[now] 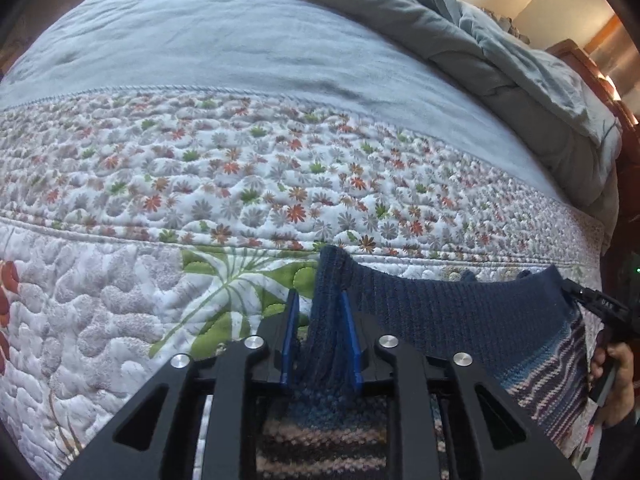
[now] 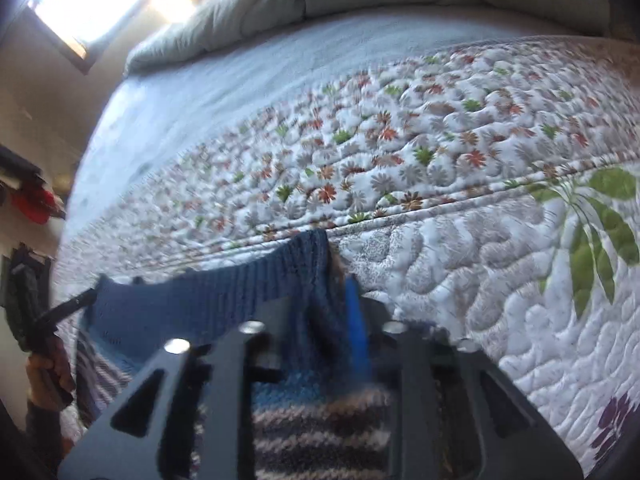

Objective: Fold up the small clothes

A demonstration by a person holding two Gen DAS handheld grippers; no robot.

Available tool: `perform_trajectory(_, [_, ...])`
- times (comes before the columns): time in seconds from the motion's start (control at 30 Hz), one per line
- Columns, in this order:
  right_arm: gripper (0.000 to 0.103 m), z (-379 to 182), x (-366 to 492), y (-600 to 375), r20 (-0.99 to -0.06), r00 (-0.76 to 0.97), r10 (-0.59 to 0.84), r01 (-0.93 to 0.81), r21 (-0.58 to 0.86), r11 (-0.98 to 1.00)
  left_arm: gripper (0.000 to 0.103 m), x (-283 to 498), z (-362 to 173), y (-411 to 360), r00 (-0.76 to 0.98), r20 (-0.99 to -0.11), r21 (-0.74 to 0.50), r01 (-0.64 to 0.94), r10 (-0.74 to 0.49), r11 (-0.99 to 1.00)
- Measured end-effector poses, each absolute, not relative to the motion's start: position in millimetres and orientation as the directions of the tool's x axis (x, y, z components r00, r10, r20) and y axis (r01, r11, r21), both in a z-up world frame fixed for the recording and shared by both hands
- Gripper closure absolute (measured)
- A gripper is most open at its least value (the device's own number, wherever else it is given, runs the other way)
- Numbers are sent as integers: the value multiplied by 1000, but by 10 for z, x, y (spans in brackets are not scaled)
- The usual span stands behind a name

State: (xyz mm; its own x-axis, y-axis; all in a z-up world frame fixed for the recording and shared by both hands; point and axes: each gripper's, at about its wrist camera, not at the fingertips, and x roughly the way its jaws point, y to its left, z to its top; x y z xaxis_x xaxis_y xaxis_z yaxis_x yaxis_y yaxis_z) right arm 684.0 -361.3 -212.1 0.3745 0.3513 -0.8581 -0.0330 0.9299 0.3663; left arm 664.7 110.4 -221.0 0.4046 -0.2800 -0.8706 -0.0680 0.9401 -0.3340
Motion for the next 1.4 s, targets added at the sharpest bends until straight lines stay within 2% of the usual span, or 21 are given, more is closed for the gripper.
perform_trajectory(0.03, [63, -2050, 6762, -3692, -845, 393, 362, -39, 378, 925, 57, 6552, -2085, 1167, 435, -854, -344, -59, -286, 937])
perform_trajectory(0.1, [63, -1953, 6565, -3845, -826, 393, 403, -55, 417, 907, 51, 6322, -1879, 1286, 491, -815, -375, -41, -308, 926])
perform_trajectory(0.3, [63, -1822, 5755, -4279, -796, 363, 485, -91, 488, 868, 49, 5420, -1703, 1473, 518, -789, -388, -3, -330, 922])
perform_trajectory(0.33, [63, -1829, 5638, -4376, -794, 364, 487, -71, 498, 864, 45, 5341, -1735, 1461, 503, -800, -380, -4, -327, 925])
perform_trajectory(0.43, [62, -1896, 5471, -4535, -799, 344, 494, -34, 515, 857, 45, 5205, -1908, 1323, 445, -847, -313, 28, -292, 949])
perform_trajectory(0.57, [59, -2020, 5417, -4534, -797, 308, 519, -16, 541, 841, 45, 5174, -2034, 1165, 411, -865, -295, 51, -289, 954])
perform_trajectory(0.6, [71, -2034, 5414, -4519, -800, 298, 521, -26, 538, 842, 50, 5178, -2064, 1145, 408, -868, -288, 46, -282, 956])
perform_trajectory(0.63, [94, -2036, 5403, -4463, -805, 295, 514, -47, 525, 850, 65, 5195, -2126, 1133, 387, -883, -276, 28, -265, 961])
perform_trajectory(0.7, [94, -2079, 5379, -4433, -833, 295, 469, -44, 478, 877, 71, 5180, -2224, 1150, 371, -902, -243, -14, -220, 970])
perform_trajectory(0.83, [92, -2300, 5295, -4465, -838, 278, 470, 17, 493, 870, 73, 5092, -2317, 1259, 380, -887, -315, -87, -261, 945])
perform_trajectory(0.97, [79, -2037, 5114, -4511, -773, 333, 540, -2, 573, 820, 76, 4897, -2063, 1376, 472, -820, -393, -54, -324, 918])
perform_trajectory(1.0, [70, -1997, 5074, -4526, -769, 336, 544, -3, 576, 817, 75, 4816, -1979, 1412, 495, -800, -413, -43, -340, 910])
perform_trajectory(1.03, [65, -1964, 4981, -4516, -772, 332, 542, -3, 574, 819, 71, 4694, -1885, 1451, 513, -777, -442, -33, -364, 897])
perform_trajectory(1.13, [58, -1987, 4802, -4549, -774, 325, 544, 20, 580, 814, 59, 4437, -1849, 1443, 506, -768, -468, -24, -393, 883])
perform_trajectory(1.2, [58, -2062, 4727, -4540, -780, 317, 539, 22, 574, 818, 59, 4352, -1974, 1361, 465, -806, -428, -30, -366, 904])
perform_trajectory(1.27, [64, -2204, 4683, -4501, -817, 293, 496, 15, 523, 852, 60, 4332, -2176, 1311, 419, -853, -366, -56, -311, 929])
perform_trajectory(1.4, [67, -2379, 4590, -4471, -858, 285, 428, 33, 455, 890, 58, 4277, -2507, 1376, 391, -865, -379, -99, -314, 920])
